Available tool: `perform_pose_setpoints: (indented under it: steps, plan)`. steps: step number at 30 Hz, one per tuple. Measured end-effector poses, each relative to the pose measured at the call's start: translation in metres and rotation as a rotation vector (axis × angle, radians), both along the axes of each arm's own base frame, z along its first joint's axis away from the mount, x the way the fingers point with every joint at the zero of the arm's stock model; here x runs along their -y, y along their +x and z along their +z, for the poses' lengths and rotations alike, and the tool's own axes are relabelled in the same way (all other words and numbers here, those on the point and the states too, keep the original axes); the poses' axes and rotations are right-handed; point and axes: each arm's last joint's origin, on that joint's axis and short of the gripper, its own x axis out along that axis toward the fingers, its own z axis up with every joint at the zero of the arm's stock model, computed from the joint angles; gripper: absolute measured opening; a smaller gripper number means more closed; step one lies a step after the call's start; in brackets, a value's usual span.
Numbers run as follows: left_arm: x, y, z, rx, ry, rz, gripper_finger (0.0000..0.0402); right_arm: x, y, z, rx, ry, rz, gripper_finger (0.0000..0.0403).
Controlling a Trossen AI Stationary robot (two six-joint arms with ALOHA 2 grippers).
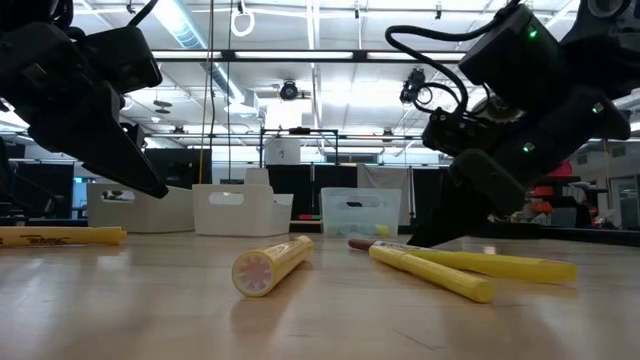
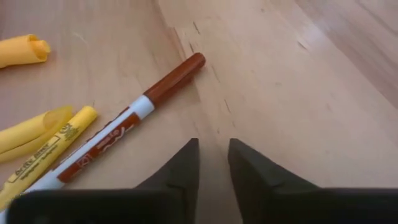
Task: Pick & Place Markers
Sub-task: Put the brown erase marker into the white bin
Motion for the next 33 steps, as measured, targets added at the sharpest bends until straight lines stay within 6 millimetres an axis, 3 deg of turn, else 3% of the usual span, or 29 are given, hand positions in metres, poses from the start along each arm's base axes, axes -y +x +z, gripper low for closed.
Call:
perform_pose_setpoints:
  steps: [7,9,14,24,29,33]
  plan:
    - [0.0,0.0,0.0,0.0,-0.001,0.0,0.0193,0.005,-0.002,-0.002,-0.012,-0.014,-0.017,0.0013]
    - [0.0,0.0,0.0,0.0,0.0,0.0,0.0193,0.005,-0.002,-0.002,-0.005,-0.03,-0.018,0.0006]
    - [0.0,0.0,0.0,0.001,0.001,0.001,0.0193,0.008,-0.003,0.008,0.039,-0.087,-0.047,0.0003]
    - [0.0,0.0,0.0,0.011,-0.014,0.009,0.0193,0.006,0.0,0.048,0.198,-0.059,0.004,0.0002]
    - [0.0,0.001,0.001,0.023,-0.013,0.032,0.0193,0.003,0.005,0.05,0.251,0.074,0.068,0.0018]
    - [-0.001,0.002,0.002,0.062,-0.025,0.102,0.0193,0.0,0.006,0.038,0.204,0.114,0.102,0.007]
